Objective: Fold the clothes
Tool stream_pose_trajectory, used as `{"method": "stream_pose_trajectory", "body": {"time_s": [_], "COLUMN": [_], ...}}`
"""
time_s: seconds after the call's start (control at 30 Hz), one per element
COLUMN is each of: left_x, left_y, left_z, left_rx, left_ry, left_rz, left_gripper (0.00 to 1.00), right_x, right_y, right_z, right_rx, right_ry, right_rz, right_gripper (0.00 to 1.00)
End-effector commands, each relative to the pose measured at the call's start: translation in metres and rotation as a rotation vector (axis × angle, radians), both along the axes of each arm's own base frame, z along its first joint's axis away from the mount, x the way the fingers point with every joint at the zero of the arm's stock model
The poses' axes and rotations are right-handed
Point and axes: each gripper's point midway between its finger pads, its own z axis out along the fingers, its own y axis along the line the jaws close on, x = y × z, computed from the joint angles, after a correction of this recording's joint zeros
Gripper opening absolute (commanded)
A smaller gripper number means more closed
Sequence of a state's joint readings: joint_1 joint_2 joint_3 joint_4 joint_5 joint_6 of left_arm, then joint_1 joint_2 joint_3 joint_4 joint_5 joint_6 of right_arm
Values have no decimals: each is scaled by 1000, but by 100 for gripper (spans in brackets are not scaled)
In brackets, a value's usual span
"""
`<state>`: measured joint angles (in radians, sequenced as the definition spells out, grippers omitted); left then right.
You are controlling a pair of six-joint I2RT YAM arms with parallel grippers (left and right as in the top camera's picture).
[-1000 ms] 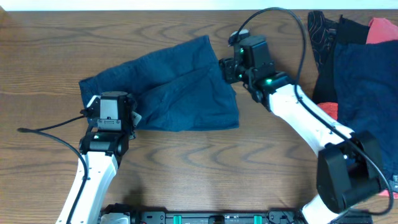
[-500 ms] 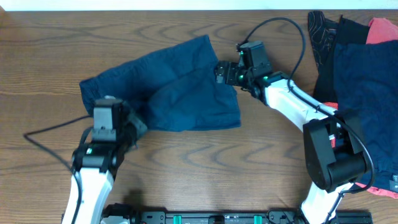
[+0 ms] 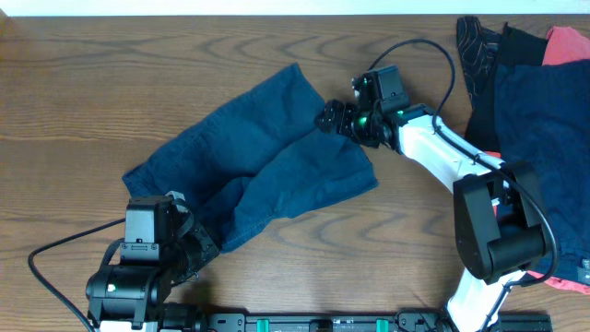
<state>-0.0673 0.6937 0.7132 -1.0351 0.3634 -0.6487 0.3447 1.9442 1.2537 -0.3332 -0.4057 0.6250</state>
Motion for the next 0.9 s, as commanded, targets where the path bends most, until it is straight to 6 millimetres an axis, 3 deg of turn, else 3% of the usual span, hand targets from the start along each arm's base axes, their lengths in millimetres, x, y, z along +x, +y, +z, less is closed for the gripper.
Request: {"method": "stream_pose_trajectory", "body": {"time_s": [0.0,0.23,0.27,0.33,0.37,0.4,0.43,0.7,0.8,0.87], "left_x": [2,3,3,4,4,4,4,14,24,32], "left_y": [2,3,3,3,3,3,3,15,19,18], "left_z": [2,3,3,3,3,3,3,4,9,15], "left_rx": [22,25,25,25,25,25,25,93,111,104], "left_ry": [-23,-27,-28,-30,-30,-30,-30,-71,-117,-152], "left_rz": [-16,-15,-15,-15,-15,-15,-15,24,39,45], "left_gripper": [6,6,6,6,6,6,6,6,6,6], "right_x": [-5,-10,-9,-6,-5,-3,-1,14,19,22], "right_y": [9,-4,-5,-9,-11,-13,-14,-10,-9,-10], "right_z": [2,-8,-8,-9,-10,-10,-10,2,27,63], "right_rx": [14,-50,-58,-79,-91,-103,-108,-105,-101,-102], "right_ry": [29,67,60,50,45,36,29,-77,-150,-231], "right_rz": [10,-33,-39,-52,-59,-68,-72,-34,9,49], "right_gripper": [99,99,92,58,29,8,1,1,1,1]}}
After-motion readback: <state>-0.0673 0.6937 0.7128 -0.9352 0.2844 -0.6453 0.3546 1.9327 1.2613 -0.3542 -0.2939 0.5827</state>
